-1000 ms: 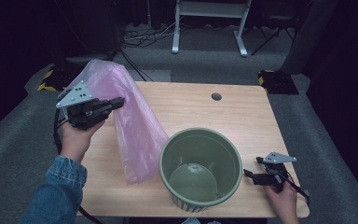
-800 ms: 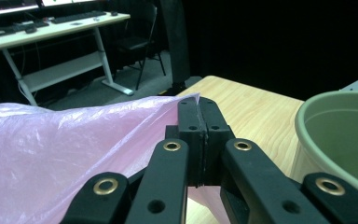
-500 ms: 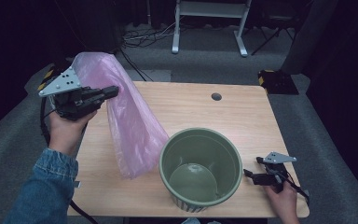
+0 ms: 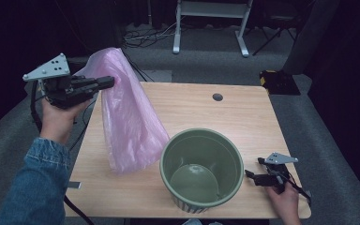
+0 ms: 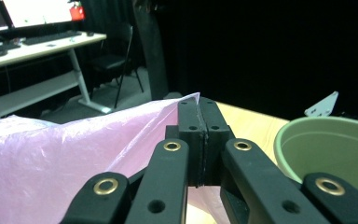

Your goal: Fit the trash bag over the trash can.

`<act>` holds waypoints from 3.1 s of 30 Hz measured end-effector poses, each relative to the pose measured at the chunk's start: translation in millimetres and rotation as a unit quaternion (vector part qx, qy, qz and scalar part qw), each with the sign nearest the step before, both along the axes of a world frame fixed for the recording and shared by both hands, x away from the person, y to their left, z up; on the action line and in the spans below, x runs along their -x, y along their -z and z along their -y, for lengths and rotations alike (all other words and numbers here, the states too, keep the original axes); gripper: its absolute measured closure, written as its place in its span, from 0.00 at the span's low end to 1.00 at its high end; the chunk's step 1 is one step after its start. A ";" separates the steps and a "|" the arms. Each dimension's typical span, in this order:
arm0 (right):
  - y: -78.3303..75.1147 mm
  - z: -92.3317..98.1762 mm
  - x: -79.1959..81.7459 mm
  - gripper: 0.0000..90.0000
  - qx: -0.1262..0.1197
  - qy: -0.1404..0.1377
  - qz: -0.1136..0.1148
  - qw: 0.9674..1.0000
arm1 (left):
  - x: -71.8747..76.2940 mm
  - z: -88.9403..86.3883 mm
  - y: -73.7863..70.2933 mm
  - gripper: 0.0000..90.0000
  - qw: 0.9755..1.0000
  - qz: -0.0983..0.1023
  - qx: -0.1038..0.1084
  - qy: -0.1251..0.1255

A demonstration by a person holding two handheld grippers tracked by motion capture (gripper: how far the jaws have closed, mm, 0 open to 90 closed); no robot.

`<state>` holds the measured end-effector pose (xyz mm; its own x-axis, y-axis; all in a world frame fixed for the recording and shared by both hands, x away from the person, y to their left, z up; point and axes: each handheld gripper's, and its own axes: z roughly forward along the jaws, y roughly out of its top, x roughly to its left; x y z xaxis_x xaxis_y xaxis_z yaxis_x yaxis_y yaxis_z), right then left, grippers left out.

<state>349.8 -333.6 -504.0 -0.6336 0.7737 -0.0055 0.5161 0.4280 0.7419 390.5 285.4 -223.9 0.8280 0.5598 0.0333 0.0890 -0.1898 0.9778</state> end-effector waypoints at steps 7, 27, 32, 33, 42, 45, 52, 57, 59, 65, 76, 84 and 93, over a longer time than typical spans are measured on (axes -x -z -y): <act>0.0 0.0 0.0 0.21 0.000 0.000 0.000 1.000 | -0.9 -5.0 -6.5 0.99 1.000 0.004 0.012 0.008; 0.0 0.0 0.0 0.21 0.000 0.000 0.000 1.000 | 9.5 6.0 -49.0 0.99 0.999 0.047 0.017 -0.015; 0.0 0.0 0.0 0.21 0.000 0.000 0.000 1.000 | 4.7 10.4 -55.5 0.99 0.998 0.050 0.024 -0.018; 0.0 0.0 0.0 0.21 0.000 0.000 0.000 1.000 | 3.5 11.9 -56.4 0.99 0.998 0.049 0.026 -0.016; 0.0 0.0 0.0 0.21 0.000 0.000 0.000 1.000 | 7.8 29.2 -60.4 0.99 0.998 0.057 0.034 0.010; 0.0 0.0 0.0 0.21 0.000 0.000 0.000 1.000 | 13.1 35.6 -59.2 0.99 0.997 0.064 0.034 0.018; 0.0 0.0 0.0 0.21 0.000 0.000 0.000 1.000 | 15.3 55.8 -41.4 0.99 0.998 0.055 0.017 0.035; 0.0 0.0 0.0 0.21 0.000 0.000 0.000 1.000 | 13.9 68.9 -30.5 0.99 0.998 0.047 0.015 0.045; 0.0 0.0 0.0 0.21 0.000 0.000 0.000 1.000 | 15.1 75.5 -27.1 0.99 0.997 0.047 0.015 0.052; 0.0 0.0 0.0 0.21 0.000 0.000 0.000 1.000 | 16.5 99.1 -18.3 0.99 0.997 0.040 0.004 0.071; -0.1 0.0 0.1 0.21 0.000 0.000 0.000 1.000 | 11.2 131.9 3.2 0.99 0.995 0.022 -0.004 0.097; -0.1 0.0 0.1 0.21 0.000 0.000 -0.001 1.000 | 20.4 148.4 14.5 0.99 0.993 0.013 -0.008 0.121; -0.1 0.0 0.0 0.21 0.000 0.000 0.000 1.000 | 32.4 169.2 33.3 0.99 0.988 -0.002 -0.028 0.154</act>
<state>349.8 -333.5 -503.9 -0.6334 0.7738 -0.0047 0.5169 0.4277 0.7415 358.2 116.2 -257.2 0.9590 0.2783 0.0536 0.0221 -0.2620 0.9648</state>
